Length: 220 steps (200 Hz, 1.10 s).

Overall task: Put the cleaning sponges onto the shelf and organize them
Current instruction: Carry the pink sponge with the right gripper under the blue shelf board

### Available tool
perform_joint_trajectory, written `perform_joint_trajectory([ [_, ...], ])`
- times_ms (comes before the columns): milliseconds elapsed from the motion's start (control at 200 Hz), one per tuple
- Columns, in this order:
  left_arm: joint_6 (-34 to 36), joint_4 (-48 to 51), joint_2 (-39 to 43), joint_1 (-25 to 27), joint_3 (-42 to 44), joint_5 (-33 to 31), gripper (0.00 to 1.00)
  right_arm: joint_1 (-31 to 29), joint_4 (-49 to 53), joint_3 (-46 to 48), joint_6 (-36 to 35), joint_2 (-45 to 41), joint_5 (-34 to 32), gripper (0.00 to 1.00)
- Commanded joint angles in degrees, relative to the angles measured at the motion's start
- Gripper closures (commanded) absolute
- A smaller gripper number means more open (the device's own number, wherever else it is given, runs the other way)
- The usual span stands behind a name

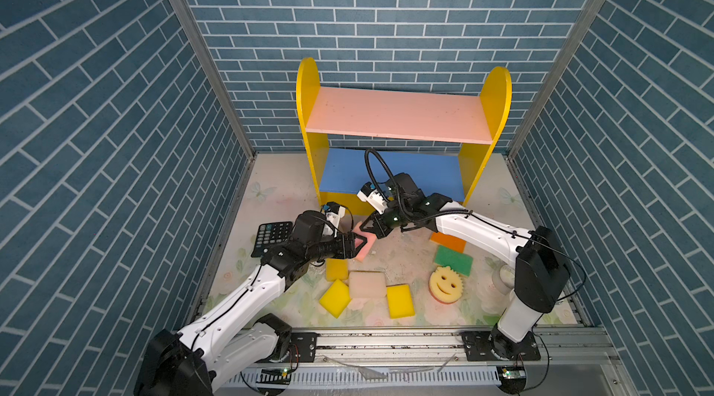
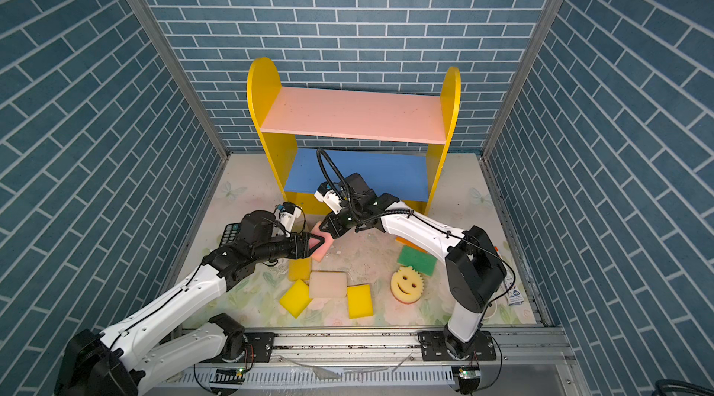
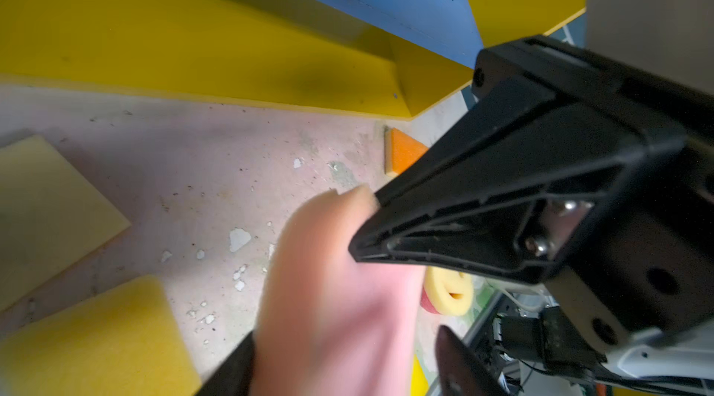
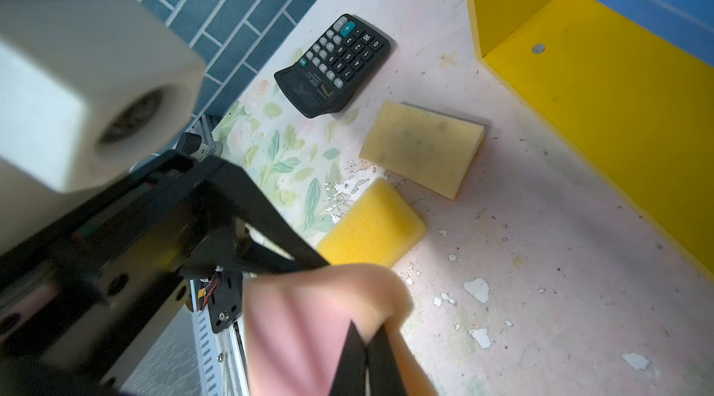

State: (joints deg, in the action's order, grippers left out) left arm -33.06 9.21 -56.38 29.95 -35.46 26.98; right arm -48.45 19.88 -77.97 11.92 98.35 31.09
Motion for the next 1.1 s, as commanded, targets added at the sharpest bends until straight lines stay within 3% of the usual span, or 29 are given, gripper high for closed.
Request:
perform_joint_trajectory([
  [0, -2.97, -4.96, 1.74, -0.34, 1.73, 4.95, 0.46, -0.12, -0.71, -0.77, -2.11, -3.74, 2.22, 1.00],
  [175, -5.24, -7.69, 1.04, -0.80, 2.37, 5.19, 0.89, -0.30, -1.58, -1.29, -1.93, -4.06, 1.26, 1.00],
  [255, -5.52, -8.40, -0.12, -1.03, 2.24, 5.01, 1.00, -0.34, -2.45, -1.05, -1.10, -4.04, 0.18, 1.00],
  [340, -5.85, -8.76, -1.49, -1.50, 1.66, 5.23, 1.00, -0.33, -3.95, 0.10, 0.78, -4.58, -3.07, 1.00],
  [445, -7.03, -10.95, -2.28, -2.03, 1.80, 5.58, 1.00, -0.25, -5.98, 2.88, 4.59, -6.84, -10.92, 0.58],
  [550, -7.50, -11.45, -2.77, -3.10, 1.72, 5.10, 1.00, -0.32, -10.41, 8.40, 9.34, -10.80, -18.54, 0.40],
  [730, -9.81, -13.89, -2.59, -6.57, 3.69, 4.88, 1.00, -0.38, -25.81, 22.34, 23.38, -17.93, -27.11, 0.37],
  [810, -11.30, -15.18, -2.38, -7.99, 4.59, 4.69, 1.00, -1.48, -30.06, 25.00, 28.04, -17.74, -26.69, 0.37],
  [1095, -13.65, -19.40, -3.03, -8.95, 6.50, 2.18, 0.99, -7.76, -36.52, 23.32, 34.56, -8.71, -20.66, 0.36],
])
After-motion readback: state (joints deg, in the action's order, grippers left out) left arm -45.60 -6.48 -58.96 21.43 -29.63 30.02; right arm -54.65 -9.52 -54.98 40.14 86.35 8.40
